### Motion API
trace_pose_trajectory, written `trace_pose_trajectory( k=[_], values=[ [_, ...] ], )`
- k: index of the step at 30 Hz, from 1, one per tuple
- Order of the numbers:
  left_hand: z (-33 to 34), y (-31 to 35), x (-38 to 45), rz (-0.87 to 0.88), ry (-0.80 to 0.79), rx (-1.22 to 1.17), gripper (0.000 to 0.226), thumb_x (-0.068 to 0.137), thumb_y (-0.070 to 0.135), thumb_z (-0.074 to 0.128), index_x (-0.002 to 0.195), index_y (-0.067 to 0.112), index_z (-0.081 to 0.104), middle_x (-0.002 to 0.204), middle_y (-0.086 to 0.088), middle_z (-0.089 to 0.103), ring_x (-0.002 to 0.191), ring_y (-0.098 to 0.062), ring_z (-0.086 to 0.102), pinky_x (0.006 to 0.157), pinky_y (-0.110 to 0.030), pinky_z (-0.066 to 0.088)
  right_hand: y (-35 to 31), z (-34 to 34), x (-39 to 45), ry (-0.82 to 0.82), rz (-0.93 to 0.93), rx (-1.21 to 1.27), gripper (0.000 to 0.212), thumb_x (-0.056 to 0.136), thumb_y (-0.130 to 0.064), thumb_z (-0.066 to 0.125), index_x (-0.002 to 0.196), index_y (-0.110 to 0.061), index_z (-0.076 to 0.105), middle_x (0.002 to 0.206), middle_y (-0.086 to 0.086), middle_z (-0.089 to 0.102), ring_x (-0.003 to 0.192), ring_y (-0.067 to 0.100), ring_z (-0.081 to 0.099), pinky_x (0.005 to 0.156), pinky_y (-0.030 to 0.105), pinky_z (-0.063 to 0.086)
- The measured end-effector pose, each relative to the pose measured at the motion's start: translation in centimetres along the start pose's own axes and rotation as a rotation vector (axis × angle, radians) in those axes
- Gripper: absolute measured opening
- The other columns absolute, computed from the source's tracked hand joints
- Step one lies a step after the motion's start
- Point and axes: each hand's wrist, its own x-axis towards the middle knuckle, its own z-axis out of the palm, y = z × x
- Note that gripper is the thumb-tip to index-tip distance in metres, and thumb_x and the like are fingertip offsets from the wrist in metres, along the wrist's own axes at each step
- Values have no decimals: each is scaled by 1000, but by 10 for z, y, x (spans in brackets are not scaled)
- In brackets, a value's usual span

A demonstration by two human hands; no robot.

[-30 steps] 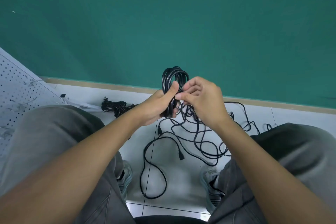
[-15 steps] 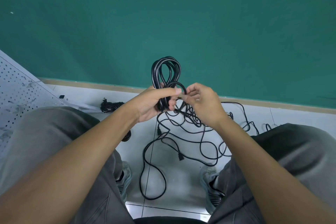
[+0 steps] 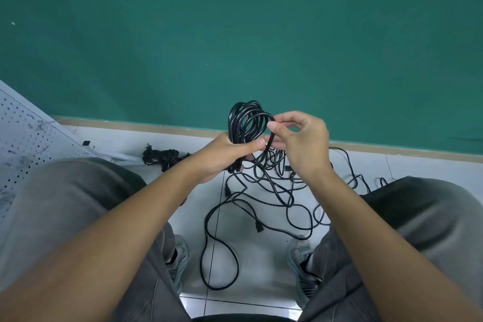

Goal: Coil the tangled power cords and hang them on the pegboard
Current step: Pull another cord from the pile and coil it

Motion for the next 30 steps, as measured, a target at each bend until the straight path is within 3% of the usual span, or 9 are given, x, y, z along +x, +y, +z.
trace_pose_trajectory(
  k=[6,9,11,14,18,21,23,26,30],
  values=[
    [9,-2,0,33,-65,19,30,102,35,62,127,18,69,111,-8,77,96,-14,65,62,-22,46,0,6,0,105,-88,-11,16,91,-7,76,83,-21,73,100,14,72,81,18,75,66,34,64],
    [12,0,-1,76,-71,-3,13,103,30,63,112,28,72,103,-3,77,100,-16,72,61,-22,47,3,7,1,152,-159,-115,7,91,-11,77,88,-17,76,96,2,69,74,5,68,57,28,61],
    [14,0,-1,76,-65,-10,7,102,27,65,105,26,71,96,1,74,100,-20,73,61,-24,47,5,7,3,184,-258,-225,3,89,-13,78,89,-16,79,88,-12,66,79,2,65,70,22,58],
    [15,-1,0,62,-43,83,24,102,29,66,95,6,68,81,-2,67,75,-17,60,64,-29,44,7,8,3,193,-309,-306,2,87,-15,80,88,-17,79,84,-15,65,80,-6,61,76,6,43],
    [15,-1,-1,70,14,40,33,103,30,61,72,19,63,66,-2,56,71,-22,47,69,-33,39,7,11,1,163,-151,-162,11,89,-24,80,85,-15,75,79,-2,74,68,9,70,71,19,56],
    [13,2,0,64,104,-165,42,104,26,60,63,23,67,63,-3,54,69,-21,52,72,-29,47,15,18,-5,-18,-29,-66,35,103,-36,60,89,-6,73,77,5,76,70,18,74,78,38,63],
    [6,5,4,41,153,-338,35,103,25,60,69,19,63,62,-1,54,63,-19,54,67,-27,52,21,26,-14,-203,78,57,49,108,-43,44,92,-7,73,82,4,75,80,20,73,85,37,62],
    [-6,8,9,22,209,-520,27,103,26,59,79,16,56,62,2,50,57,-14,51,63,-29,50,28,35,-22,-344,111,31,48,108,-50,33,100,-24,73,99,-3,75,101,13,72,98,32,56],
    [-19,8,14,10,347,-694,25,104,24,60,81,16,53,65,2,48,53,-13,46,58,-26,48,38,40,-25,-490,166,-128,63,101,-70,26,113,-24,68,101,-1,78,101,14,73,101,37,51]
  ],
)
